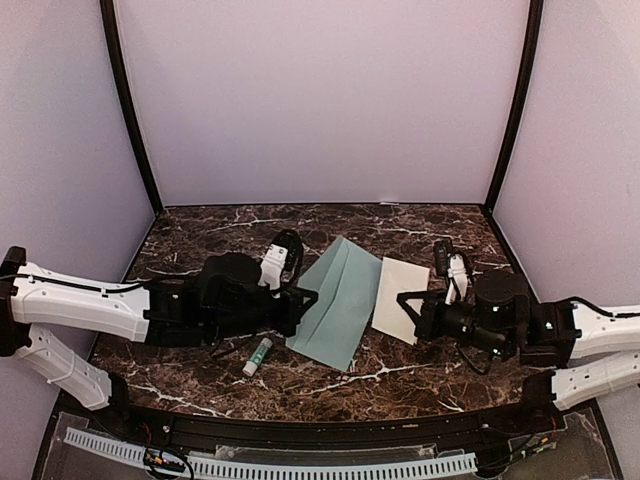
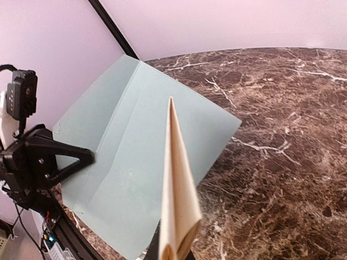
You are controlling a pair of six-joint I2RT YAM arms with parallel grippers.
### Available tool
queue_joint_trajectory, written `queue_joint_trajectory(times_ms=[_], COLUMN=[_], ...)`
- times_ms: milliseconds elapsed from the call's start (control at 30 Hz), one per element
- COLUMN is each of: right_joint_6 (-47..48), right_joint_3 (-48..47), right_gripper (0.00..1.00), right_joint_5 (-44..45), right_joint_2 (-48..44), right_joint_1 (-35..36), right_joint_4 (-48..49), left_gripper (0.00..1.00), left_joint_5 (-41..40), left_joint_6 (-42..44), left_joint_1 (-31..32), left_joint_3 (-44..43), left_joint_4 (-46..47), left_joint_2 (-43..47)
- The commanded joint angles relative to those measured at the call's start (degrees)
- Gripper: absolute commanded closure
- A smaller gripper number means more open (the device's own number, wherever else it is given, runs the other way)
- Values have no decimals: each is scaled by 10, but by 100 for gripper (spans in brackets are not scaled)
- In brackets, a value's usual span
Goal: Place the letter into the envelope and seal it
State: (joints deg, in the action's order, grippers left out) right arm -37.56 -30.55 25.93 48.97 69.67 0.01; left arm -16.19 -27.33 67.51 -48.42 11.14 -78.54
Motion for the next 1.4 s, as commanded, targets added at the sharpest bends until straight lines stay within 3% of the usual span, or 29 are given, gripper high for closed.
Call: queue_joint_trajectory(times_ms=[0,267,533,1033,1367], right_joint_6=[-11,-89,-154,-205,-224], right_joint_3=[-75,-227,-299,-345,-373], right_gripper=[100,100,100,100,100], right_joint_5=[-21,-18,-3,11,20], right_joint_2=[63,194,278,356,387], right_joint_1=[5,6,15,20,21], right_joint_4=[14,-76,-100,-118,-152], left_gripper=[100,100,100,100,100], left_joint_5=[-31,-89,-129,-122,-178], left_joint_6=[32,42,37,37,61], left_joint_1=[-4,-3,-3,6,42], left_joint_3=[37,43,44,39,14], left_joint_4=[53,73,90,97,84], left_joint_2=[22,-1,-18,-24,-40])
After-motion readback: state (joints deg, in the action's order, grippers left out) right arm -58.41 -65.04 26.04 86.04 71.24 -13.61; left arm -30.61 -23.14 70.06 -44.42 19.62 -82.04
